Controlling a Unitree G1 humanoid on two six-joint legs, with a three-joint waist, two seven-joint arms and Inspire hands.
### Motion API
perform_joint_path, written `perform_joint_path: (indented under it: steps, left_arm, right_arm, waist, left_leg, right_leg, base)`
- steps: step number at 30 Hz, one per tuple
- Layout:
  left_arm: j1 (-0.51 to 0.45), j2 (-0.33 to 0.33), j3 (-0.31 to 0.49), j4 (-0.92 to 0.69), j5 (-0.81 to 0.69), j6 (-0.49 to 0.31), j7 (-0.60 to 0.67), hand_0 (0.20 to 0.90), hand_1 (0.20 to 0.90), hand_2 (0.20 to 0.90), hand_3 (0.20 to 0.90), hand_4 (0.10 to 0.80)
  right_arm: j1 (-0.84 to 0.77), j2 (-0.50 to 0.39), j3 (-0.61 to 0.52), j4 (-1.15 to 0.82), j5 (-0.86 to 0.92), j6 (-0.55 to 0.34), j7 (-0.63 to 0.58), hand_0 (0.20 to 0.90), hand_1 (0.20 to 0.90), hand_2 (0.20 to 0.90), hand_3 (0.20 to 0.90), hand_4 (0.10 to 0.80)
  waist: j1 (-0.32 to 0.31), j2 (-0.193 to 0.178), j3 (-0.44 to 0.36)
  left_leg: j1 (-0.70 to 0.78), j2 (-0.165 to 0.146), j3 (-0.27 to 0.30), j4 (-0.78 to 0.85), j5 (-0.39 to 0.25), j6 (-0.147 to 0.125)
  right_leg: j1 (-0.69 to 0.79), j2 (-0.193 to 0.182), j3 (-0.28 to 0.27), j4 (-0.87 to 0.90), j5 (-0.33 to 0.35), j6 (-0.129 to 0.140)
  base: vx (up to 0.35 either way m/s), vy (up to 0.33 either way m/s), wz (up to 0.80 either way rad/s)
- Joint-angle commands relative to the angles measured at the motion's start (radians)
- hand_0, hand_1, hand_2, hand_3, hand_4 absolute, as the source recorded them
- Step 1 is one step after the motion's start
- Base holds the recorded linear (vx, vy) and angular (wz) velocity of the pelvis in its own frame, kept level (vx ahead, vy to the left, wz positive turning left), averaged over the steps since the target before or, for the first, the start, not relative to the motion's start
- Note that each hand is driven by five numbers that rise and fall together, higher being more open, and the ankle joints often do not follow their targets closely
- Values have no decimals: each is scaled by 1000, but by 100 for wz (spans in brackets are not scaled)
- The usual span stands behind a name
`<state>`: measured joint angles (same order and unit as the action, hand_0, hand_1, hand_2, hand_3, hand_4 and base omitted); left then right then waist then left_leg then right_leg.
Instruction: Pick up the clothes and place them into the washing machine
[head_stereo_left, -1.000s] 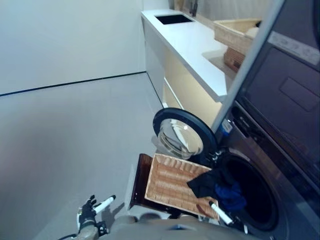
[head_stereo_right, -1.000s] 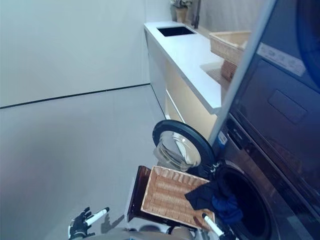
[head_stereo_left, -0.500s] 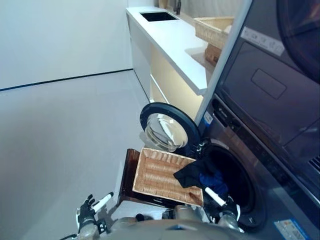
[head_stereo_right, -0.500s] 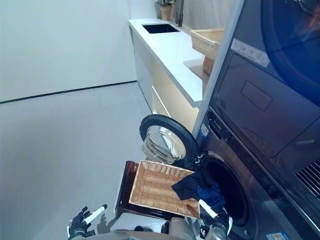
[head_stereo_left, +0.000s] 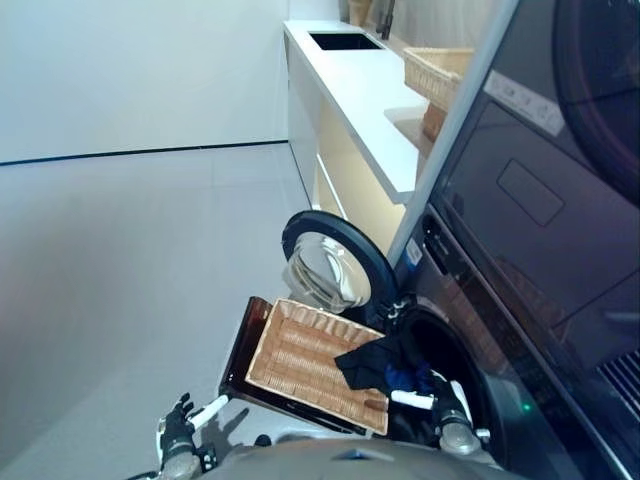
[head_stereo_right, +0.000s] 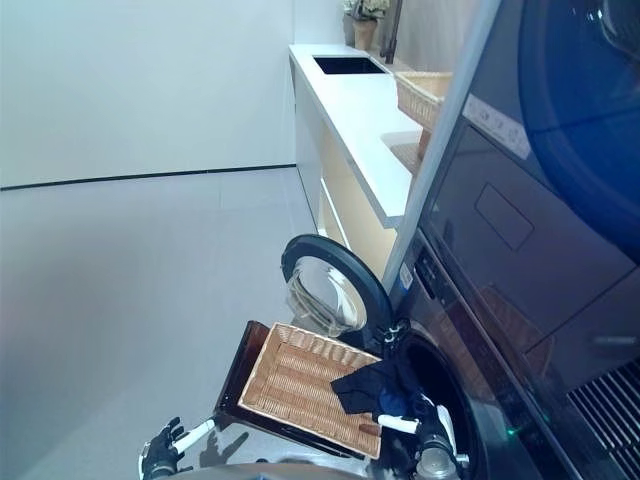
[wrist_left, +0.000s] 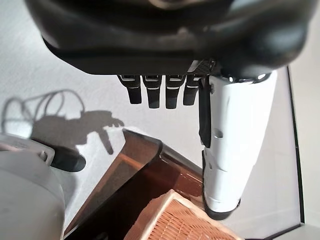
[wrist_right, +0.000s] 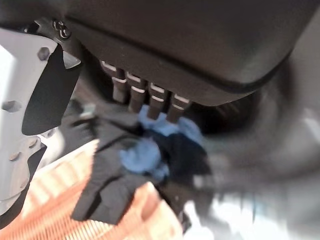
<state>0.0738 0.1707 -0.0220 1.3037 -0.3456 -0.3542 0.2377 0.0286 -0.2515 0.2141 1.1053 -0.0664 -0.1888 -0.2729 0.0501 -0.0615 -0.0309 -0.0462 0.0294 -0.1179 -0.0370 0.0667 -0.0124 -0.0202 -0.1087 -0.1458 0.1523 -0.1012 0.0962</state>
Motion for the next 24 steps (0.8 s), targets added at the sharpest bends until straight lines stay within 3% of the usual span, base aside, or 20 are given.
perform_joint_path:
  steps: [1,6,11,12,13,17,24]
  left_arm:
    - [-95,60,-6,-25,42,-64,-2,900,900,900,900,800]
    - [-90,60,-13,-78,36,-81,-5,900,900,900,900,800]
    - [-200,83,-51,-271,-13,-138,45,900,900,900,900,800]
    - [-200,83,-51,-271,-13,-138,45,900,900,900,900,800]
    - [-231,75,-75,-409,-27,-163,69,900,900,900,900,800]
    - [-255,63,-119,-699,27,-175,99,900,900,900,900,800]
    - [-270,90,-160,-982,123,-161,96,900,900,900,900,800]
  right_arm:
    - [-97,-73,58,-109,-161,-38,6,900,900,900,900,800]
    - [-158,-105,125,-96,-250,-31,6,900,900,900,900,800]
    - [-348,-147,261,-81,-401,20,-94,900,900,900,900,800]
    - [-348,-147,261,-81,-401,20,-94,900,900,900,900,800]
    - [-421,-171,316,-43,-504,69,-144,900,900,900,900,800]
    - [-548,-207,378,21,-565,120,-189,900,900,900,900,800]
    - [-733,-271,504,105,-633,150,-215,900,900,900,900,800]
  waist:
    - [1,-51,35]
    - [8,-47,51]
    - [31,-40,204]
    - [31,-40,204]
    - [38,-28,244]
    - [50,-5,292]
    - [72,28,334]
  left_leg:
    - [-25,-51,22,40,-75,-28]
    - [-40,-44,31,37,-79,-23]
    - [-226,-59,36,186,-88,-22]
    - [-226,-59,36,186,-88,-22]
    - [-288,-62,28,223,-87,-23]
    - [-398,-74,9,286,-89,-27]
    - [-563,-76,-13,397,-111,-32]
  right_leg:
    - [-43,-97,3,-93,156,47]
    - [-79,-94,11,-77,153,49]
    - [-270,-96,51,47,143,28]
    - [-270,-96,51,47,143,28]
    - [-332,-97,44,93,138,23]
    - [-421,-109,24,141,129,17]
    - [-581,-102,31,263,92,4]
  base:
    - [-8,-67,62]
    - [-17,4,35]
    - [-313,32,-1]
    - [-218,31,9]
    - [-169,30,10]
    - [-132,12,16]
    - [-82,-7,14]
